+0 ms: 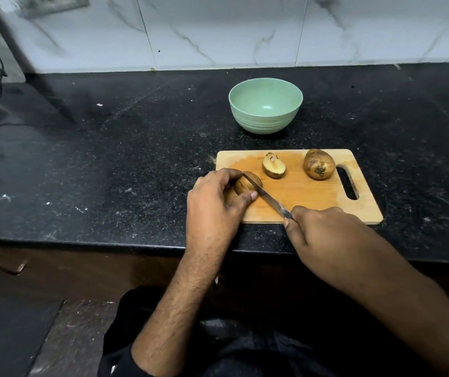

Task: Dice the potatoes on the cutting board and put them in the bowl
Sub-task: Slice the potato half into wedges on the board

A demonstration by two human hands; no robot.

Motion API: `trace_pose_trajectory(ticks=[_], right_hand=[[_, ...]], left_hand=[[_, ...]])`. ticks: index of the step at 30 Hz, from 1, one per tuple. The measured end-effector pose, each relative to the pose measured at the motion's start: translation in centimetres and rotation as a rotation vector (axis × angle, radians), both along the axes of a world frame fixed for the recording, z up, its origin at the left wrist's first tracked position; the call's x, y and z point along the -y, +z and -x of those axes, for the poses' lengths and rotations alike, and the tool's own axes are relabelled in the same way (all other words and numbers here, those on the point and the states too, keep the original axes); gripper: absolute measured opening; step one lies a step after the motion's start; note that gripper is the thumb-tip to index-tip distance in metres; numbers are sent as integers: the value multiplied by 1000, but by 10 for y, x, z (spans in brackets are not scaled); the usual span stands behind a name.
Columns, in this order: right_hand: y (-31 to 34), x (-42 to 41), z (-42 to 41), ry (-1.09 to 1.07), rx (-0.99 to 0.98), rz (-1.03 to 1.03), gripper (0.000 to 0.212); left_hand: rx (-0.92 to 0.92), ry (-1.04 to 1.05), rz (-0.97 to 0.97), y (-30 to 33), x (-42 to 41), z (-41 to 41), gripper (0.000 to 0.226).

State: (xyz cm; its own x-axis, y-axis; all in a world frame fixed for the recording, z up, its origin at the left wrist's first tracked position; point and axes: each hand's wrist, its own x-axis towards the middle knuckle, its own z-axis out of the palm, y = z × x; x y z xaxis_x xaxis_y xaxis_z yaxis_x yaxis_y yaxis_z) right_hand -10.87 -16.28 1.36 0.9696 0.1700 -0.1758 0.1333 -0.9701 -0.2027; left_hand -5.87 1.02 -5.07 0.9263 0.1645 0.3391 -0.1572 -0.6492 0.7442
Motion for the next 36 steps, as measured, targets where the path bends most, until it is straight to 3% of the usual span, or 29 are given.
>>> trace_pose_trajectory(ticks=[18,31,36], right_hand=[[9,10,10,-44,4,88,32],[22,-4,16,-49,68,31,24],[23,-8,15,-1,80,13,24]], left_hand=[[-45,-68,-171,0,1,-2,42],[1,-8,109,-1,-5,0,46],[-57,1,123,-4,-4,-2,58]])
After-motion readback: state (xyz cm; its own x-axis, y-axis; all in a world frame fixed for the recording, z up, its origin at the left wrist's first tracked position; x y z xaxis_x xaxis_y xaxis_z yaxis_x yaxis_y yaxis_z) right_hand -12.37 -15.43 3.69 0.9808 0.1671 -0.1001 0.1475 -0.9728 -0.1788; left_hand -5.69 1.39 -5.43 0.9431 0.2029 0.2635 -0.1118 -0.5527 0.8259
